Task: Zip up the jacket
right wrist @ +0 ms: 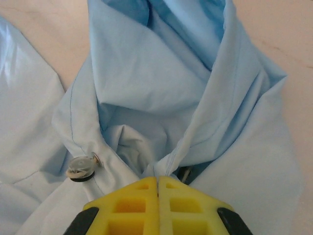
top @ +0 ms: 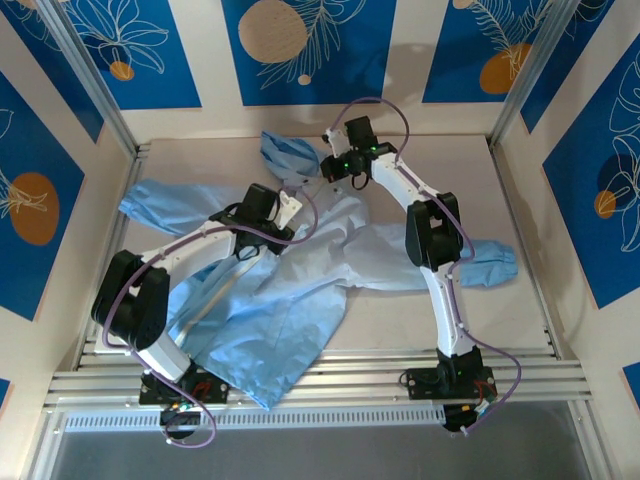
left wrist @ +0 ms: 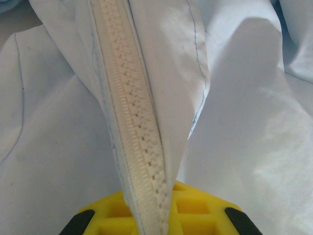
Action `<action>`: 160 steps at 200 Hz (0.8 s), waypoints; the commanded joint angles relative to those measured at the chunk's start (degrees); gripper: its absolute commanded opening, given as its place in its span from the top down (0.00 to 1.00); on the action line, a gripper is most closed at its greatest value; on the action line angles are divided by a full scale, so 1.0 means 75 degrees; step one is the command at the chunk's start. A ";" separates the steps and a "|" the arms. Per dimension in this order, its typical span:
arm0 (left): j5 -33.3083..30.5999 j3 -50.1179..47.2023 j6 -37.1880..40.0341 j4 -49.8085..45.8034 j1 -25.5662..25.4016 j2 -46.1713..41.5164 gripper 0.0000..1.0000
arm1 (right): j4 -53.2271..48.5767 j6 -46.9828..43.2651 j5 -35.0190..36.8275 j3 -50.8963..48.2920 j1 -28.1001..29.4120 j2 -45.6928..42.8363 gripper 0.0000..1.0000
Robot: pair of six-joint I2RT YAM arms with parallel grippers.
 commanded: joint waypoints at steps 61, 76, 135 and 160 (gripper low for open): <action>0.0173 0.1466 -0.0004 0.0002 0.0300 0.1527 1.00 | -0.0413 0.0010 0.0839 0.2253 -0.0942 0.1167 1.00; 0.0088 0.2276 0.0084 -0.0229 0.0403 0.2195 1.00 | -0.0221 0.0114 0.0839 0.2293 -0.1031 0.1177 1.00; 0.0015 0.5337 0.0533 -0.1009 0.0920 0.4344 1.00 | -0.0273 0.0303 0.0882 0.3191 -0.1277 0.1608 1.00; 0.0021 0.6256 0.0633 -0.1264 0.1159 0.4793 1.00 | -0.0291 0.0292 0.0702 0.3273 -0.1307 0.1593 1.00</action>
